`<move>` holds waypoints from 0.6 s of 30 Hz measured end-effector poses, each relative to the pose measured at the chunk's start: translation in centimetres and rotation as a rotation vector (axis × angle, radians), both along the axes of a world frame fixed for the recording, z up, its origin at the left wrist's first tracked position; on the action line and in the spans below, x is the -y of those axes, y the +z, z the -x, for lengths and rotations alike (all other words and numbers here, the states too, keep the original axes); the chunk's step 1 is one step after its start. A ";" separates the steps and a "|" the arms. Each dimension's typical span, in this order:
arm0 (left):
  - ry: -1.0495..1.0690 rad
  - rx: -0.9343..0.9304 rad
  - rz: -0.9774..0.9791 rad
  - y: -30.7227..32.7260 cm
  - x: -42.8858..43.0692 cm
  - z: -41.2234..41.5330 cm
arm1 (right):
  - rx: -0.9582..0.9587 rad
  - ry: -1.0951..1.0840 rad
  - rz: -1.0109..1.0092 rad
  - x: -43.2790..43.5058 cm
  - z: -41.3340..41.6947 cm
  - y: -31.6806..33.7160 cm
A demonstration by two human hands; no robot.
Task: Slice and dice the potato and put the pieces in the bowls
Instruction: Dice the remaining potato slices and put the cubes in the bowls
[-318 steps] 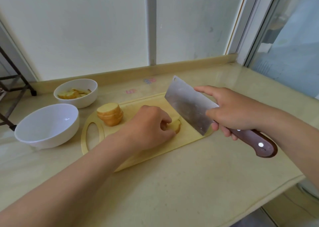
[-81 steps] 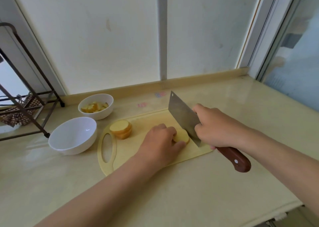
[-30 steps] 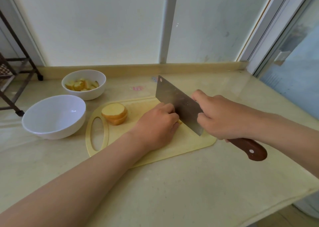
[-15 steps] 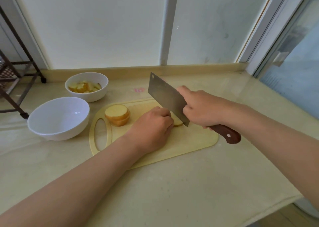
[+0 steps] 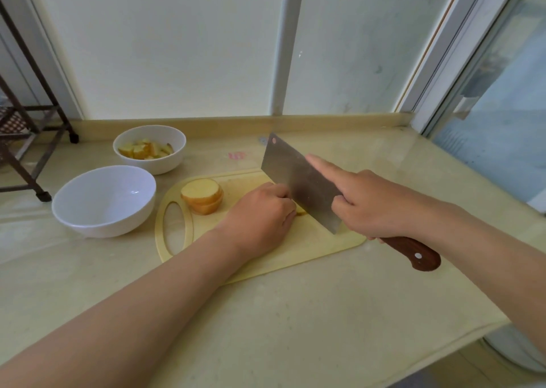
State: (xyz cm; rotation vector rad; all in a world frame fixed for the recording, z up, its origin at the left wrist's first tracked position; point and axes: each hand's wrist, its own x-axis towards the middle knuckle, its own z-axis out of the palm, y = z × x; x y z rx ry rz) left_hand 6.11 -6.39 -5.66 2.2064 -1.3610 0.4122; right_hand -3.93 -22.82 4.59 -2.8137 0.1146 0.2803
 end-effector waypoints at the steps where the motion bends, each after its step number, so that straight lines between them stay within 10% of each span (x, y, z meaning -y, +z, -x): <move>1: -0.001 -0.002 0.009 0.0 0.0 0.0 | -0.006 0.013 0.029 0.0 0.1 0.1; 18: -0.003 0.025 0.038 0.1 -0.3 0.0 | 0.062 -0.045 -0.027 -1.4 -2.4 -0.3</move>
